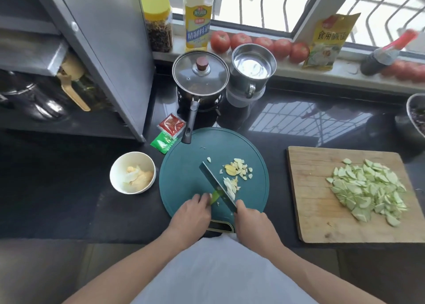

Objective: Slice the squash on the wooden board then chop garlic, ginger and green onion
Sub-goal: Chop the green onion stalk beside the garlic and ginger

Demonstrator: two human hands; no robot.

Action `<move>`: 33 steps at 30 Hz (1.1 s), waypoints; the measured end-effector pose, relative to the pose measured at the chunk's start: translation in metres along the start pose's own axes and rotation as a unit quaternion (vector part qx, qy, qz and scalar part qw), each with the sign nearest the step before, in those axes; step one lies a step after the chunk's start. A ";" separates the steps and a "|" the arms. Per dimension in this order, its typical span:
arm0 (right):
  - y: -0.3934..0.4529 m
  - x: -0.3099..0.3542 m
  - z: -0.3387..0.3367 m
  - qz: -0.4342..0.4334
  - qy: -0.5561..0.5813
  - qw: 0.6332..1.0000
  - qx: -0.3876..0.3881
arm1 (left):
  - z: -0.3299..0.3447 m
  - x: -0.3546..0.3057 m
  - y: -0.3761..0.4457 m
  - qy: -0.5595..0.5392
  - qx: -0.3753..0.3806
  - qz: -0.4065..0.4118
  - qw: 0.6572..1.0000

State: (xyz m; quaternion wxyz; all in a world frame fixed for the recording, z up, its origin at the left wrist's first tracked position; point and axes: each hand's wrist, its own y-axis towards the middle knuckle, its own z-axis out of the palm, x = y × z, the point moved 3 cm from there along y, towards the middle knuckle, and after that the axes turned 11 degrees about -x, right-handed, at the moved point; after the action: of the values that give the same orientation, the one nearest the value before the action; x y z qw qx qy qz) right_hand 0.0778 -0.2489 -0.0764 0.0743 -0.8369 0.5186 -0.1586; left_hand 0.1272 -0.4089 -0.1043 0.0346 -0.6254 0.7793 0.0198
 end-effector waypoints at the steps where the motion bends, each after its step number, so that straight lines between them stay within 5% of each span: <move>1: 0.001 0.001 0.003 -0.006 -0.007 1.000 0.009 | 0.000 0.000 0.000 -0.002 0.006 0.000 1.000; 5: 0.033 0.027 0.005 0.005 0.012 1.000 -0.020 | 0.002 -0.001 0.000 -0.028 0.072 -0.013 0.997; 12: 0.043 0.015 -0.016 0.026 0.037 0.997 -0.063 | 0.007 0.001 -0.002 -0.032 0.033 -0.053 0.998; 19: 0.019 0.011 0.004 -0.016 -0.007 1.000 0.014 | -0.003 0.006 0.000 -0.109 0.023 -0.063 0.992; 25: 0.063 0.036 -0.008 0.035 0.044 0.997 -0.052 | 0.007 0.000 -0.003 -0.128 0.062 -0.098 0.985; 33: 0.015 0.006 -0.003 0.042 0.043 0.998 -0.003 | 0.007 -0.008 0.012 -0.209 0.048 -0.182 0.960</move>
State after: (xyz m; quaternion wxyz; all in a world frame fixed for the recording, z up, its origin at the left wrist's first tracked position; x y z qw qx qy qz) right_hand 0.0670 -0.2607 -0.0765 0.0561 -0.8071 0.5562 -0.1898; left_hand 0.1170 -0.3984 -0.1109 0.2300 -0.7362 0.6276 0.1059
